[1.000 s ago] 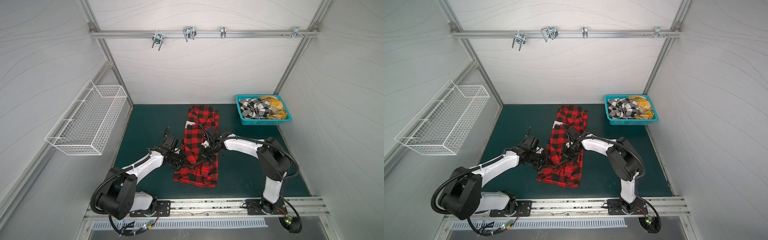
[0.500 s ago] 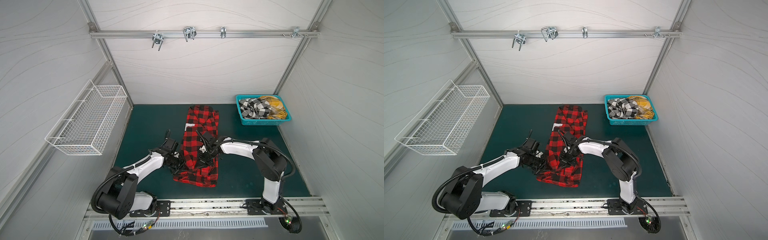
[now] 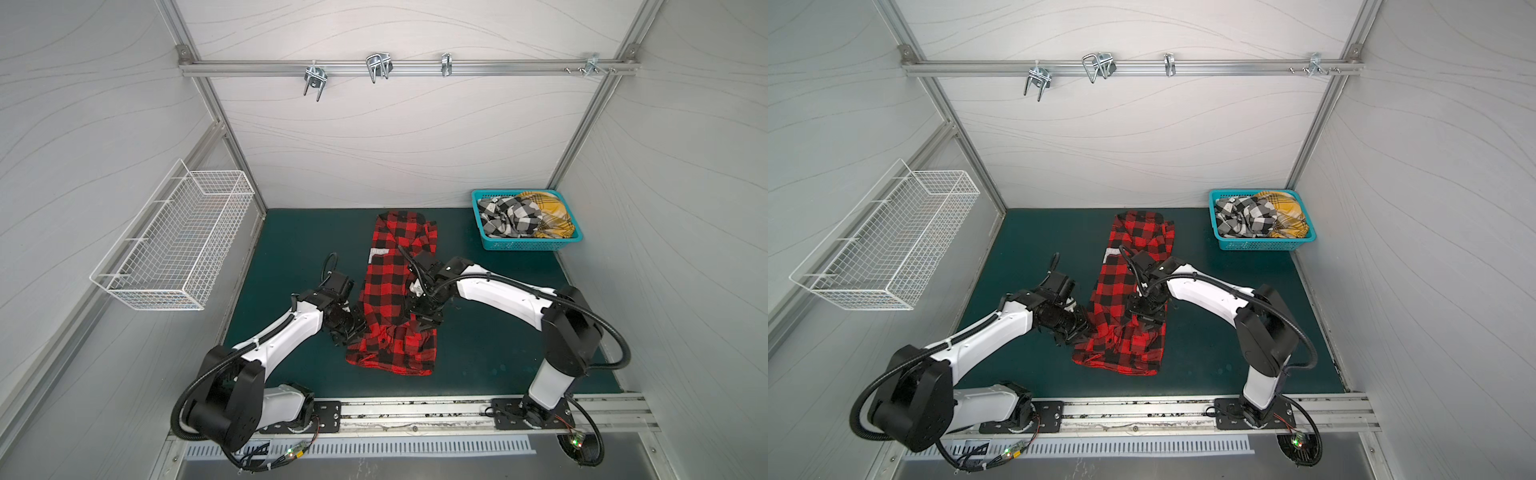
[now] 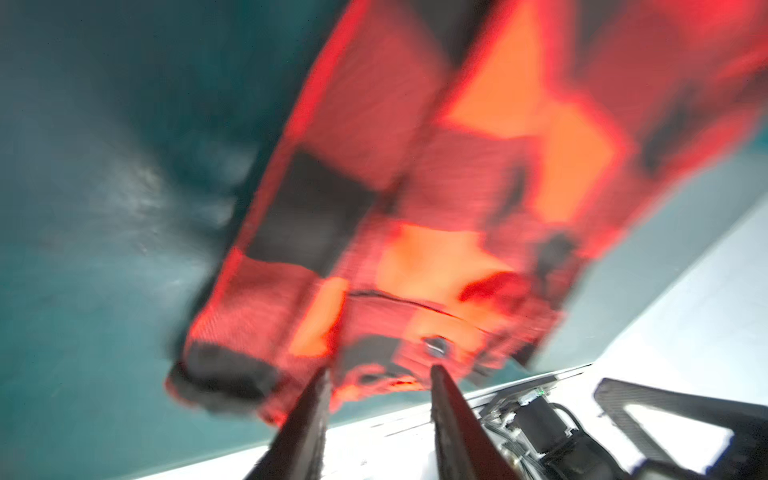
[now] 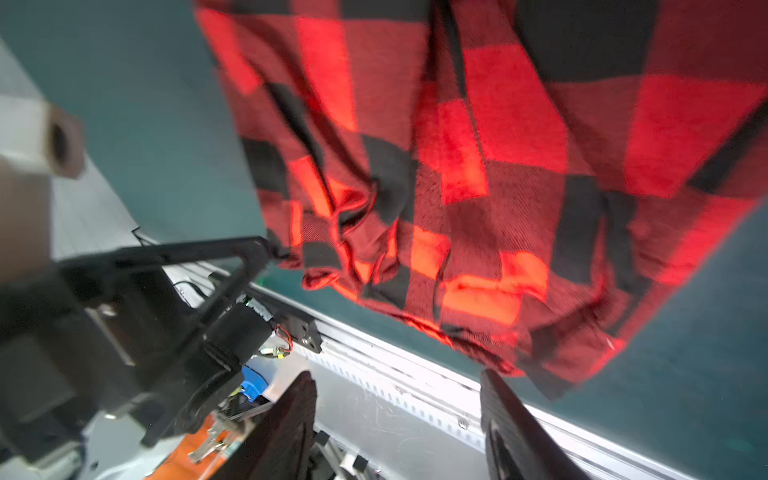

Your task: Fold and stack the long sleeve shirts

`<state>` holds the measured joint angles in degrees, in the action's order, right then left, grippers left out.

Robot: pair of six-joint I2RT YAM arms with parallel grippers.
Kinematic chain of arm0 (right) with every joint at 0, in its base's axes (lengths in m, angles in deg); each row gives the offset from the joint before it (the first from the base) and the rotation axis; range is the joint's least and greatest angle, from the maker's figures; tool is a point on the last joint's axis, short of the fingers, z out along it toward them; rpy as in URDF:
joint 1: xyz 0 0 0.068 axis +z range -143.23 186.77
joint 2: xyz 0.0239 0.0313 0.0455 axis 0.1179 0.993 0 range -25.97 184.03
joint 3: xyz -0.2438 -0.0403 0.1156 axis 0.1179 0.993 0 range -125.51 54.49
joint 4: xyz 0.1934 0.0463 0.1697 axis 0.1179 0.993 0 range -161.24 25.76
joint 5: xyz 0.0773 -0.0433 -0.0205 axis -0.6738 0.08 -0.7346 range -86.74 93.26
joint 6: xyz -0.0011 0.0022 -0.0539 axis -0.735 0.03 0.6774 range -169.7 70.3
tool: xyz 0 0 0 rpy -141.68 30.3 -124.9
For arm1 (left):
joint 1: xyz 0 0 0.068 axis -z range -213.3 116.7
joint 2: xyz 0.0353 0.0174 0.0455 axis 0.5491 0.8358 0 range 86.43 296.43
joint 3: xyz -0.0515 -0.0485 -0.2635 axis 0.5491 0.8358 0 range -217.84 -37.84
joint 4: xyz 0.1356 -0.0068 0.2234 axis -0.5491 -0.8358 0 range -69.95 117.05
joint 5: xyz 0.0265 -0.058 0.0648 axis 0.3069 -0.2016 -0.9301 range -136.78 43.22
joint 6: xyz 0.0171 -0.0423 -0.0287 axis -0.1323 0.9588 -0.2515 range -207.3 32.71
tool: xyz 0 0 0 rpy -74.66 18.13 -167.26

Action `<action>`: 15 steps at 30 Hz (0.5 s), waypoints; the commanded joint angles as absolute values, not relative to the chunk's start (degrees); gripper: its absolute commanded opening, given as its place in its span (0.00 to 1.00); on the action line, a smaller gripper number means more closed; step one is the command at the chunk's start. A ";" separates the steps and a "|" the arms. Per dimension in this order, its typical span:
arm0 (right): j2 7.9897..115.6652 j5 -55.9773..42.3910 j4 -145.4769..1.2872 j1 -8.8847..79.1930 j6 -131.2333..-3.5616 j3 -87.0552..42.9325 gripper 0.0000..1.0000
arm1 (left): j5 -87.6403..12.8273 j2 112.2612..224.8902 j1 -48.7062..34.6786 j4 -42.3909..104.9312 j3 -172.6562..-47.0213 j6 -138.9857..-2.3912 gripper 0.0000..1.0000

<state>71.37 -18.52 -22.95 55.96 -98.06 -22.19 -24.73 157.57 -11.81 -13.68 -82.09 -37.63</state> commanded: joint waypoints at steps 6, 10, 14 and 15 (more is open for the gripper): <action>65.09 -13.66 -15.42 52.48 -91.98 -22.28 0.64 | -29.57 158.71 -11.89 -19.53 -91.54 -44.94 0.39; 64.90 -14.26 -16.91 50.35 -91.25 -20.38 0.61 | -27.08 161.86 -11.78 -17.11 -92.98 -44.67 0.34; 67.37 -16.76 -19.57 48.94 -90.18 -17.87 0.50 | -26.08 166.20 -11.02 -16.04 -94.21 -45.27 0.27; 68.22 -16.86 -20.02 48.89 -89.80 -17.57 0.47 | -26.04 167.05 -10.67 -15.82 -94.45 -45.45 0.26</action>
